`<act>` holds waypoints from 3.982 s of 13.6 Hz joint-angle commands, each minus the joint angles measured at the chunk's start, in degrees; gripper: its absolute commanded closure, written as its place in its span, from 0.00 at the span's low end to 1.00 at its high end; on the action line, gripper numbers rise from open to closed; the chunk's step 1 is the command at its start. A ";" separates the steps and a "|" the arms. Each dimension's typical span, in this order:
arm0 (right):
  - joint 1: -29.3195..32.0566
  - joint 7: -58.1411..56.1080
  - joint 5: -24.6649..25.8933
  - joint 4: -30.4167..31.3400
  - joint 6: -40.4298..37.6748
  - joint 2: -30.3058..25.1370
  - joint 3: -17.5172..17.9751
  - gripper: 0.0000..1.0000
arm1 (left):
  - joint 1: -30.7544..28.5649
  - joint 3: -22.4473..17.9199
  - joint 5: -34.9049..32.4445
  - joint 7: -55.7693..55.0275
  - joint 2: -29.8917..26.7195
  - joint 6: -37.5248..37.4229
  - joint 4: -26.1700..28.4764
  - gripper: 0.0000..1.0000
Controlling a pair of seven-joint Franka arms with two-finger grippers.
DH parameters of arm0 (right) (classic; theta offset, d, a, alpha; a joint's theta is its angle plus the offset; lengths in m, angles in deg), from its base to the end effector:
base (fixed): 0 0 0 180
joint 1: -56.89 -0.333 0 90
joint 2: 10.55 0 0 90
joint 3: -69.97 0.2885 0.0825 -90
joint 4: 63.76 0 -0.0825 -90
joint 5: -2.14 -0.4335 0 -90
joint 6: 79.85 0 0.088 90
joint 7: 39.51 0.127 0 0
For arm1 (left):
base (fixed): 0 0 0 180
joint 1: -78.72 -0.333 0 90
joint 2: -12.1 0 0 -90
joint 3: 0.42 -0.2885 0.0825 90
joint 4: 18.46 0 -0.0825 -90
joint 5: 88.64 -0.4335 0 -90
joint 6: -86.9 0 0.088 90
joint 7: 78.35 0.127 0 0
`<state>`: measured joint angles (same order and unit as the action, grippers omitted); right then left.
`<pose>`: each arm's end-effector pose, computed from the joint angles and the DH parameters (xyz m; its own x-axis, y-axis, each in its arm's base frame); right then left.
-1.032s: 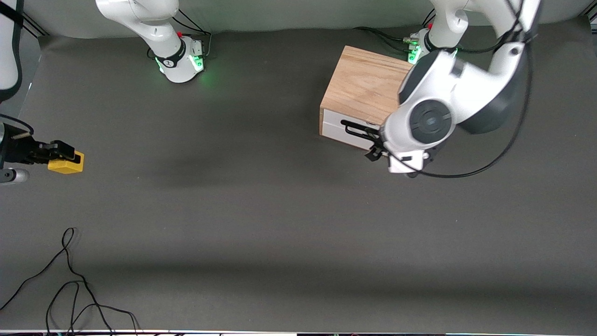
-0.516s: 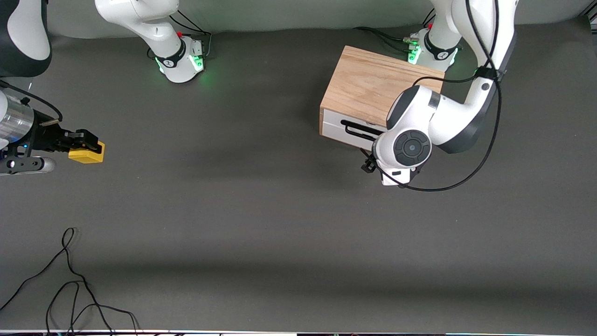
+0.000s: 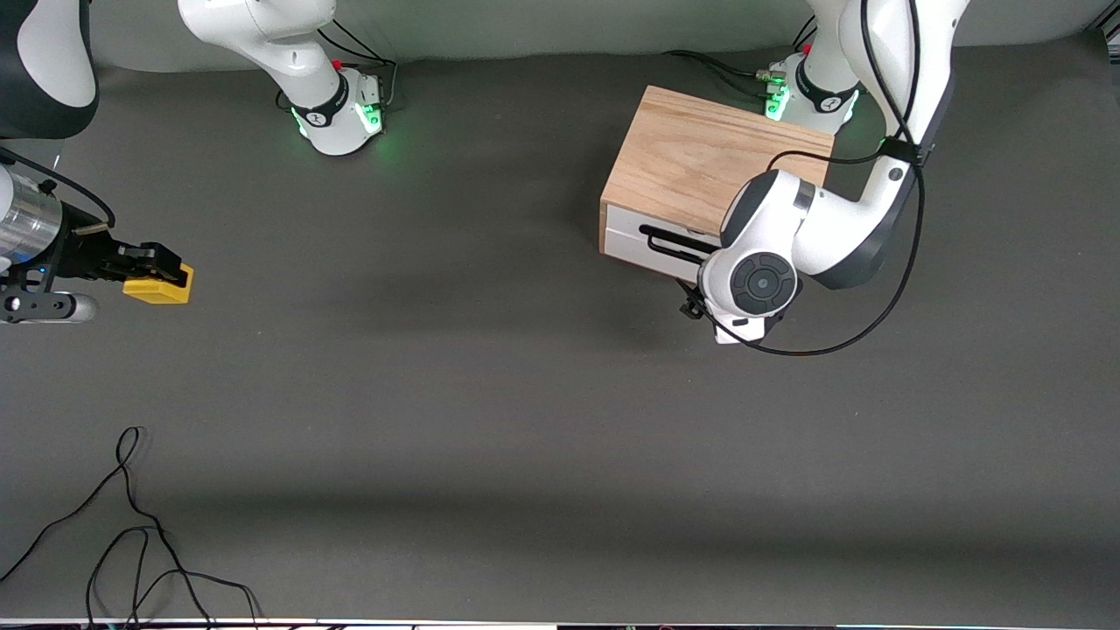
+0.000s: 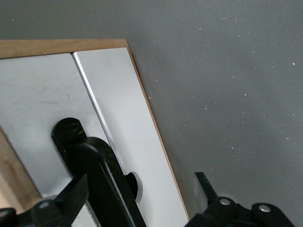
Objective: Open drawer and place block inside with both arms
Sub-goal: 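Hook the left gripper onto the black drawer handle, then pull the drawer open by its handle with the left gripper, then carry the cube over the drawer with the right gripper while the left gripper withdraws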
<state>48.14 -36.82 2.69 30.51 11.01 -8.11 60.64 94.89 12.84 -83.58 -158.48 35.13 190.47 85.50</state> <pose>0.6093 -0.0060 0.5141 0.9933 -0.0574 -0.1005 -0.0555 -0.9982 0.0212 0.5332 -0.3096 0.2273 0.5543 0.8015 -0.2245 0.7188 -0.5969 -0.3564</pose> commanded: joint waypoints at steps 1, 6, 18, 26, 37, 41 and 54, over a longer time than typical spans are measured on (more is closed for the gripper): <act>-0.65 3.02 2.00 2.32 -0.24 -2.88 -0.25 0.71 | 0.17 -0.07 -0.40 -1.26 0.60 3.20 1.42 0.00; -0.65 3.02 2.00 2.59 -0.15 -2.88 -0.25 0.71 | -0.36 -0.16 -0.13 -4.93 2.71 10.50 0.98 0.00; -0.39 -0.76 1.91 2.24 -0.15 -2.79 -1.65 0.71 | -0.71 -0.51 -0.31 -4.87 2.63 21.13 -1.92 0.00; -0.39 -0.76 1.47 2.50 -0.24 -2.70 -1.65 0.71 | -0.88 -0.60 -0.40 -4.69 1.75 29.04 -2.10 0.00; -0.48 -0.76 1.39 2.50 -0.24 -2.53 -1.65 0.71 | -1.06 -0.86 -1.70 0.28 -1.94 11.63 -20.33 0.00; -0.56 -0.41 1.39 2.50 -0.24 -2.44 -1.57 0.71 | -5.18 -0.86 -5.49 19.60 -2.03 -10.01 -36.43 0.00; -24.97 29.44 -1.95 -1.61 2.40 1.23 -1.13 0.71 | -22.51 -0.69 -7.42 76.07 -5.80 -30.35 -41.59 0.00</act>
<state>28.00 -13.76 1.71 31.85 12.83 -9.33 60.10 72.58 11.65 -89.27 -87.15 31.02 161.74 40.90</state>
